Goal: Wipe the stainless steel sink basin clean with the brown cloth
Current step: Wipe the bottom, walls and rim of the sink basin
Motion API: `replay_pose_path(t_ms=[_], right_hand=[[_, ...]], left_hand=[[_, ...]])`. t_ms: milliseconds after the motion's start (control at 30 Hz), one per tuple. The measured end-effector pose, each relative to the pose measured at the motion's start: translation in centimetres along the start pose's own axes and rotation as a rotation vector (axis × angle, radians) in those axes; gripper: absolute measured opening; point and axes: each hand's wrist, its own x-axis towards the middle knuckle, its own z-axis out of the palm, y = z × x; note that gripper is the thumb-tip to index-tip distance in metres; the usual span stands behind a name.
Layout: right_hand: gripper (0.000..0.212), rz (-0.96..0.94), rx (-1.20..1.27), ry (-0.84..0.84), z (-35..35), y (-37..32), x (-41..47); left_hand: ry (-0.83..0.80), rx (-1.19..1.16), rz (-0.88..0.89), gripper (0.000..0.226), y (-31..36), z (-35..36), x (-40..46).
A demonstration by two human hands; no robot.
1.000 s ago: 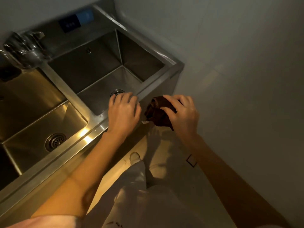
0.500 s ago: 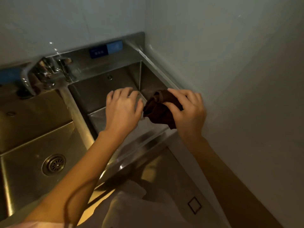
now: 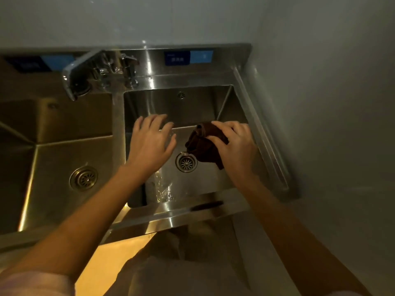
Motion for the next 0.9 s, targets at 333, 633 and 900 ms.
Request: replay_pose_path(t_ms=[333, 633, 900], right_hand=[[0.034, -0.068, 0.095, -0.326, 8.3, 3.4, 4.0], [0.033, -0.047, 0.142, -0.448, 17.3, 3.8, 5.4], [0.033, -0.03, 0.138, -0.538, 24.4, 4.2, 5.7]], left_hand=[[-0.216, 0.15, -0.07, 0.044, -5.1, 5.7, 0.6], [-0.326, 0.139, 0.002, 0.054, -12.2, 8.1, 3.0], [-0.324, 0.149, 0.093, 0.05, -16.1, 9.7, 4.3]])
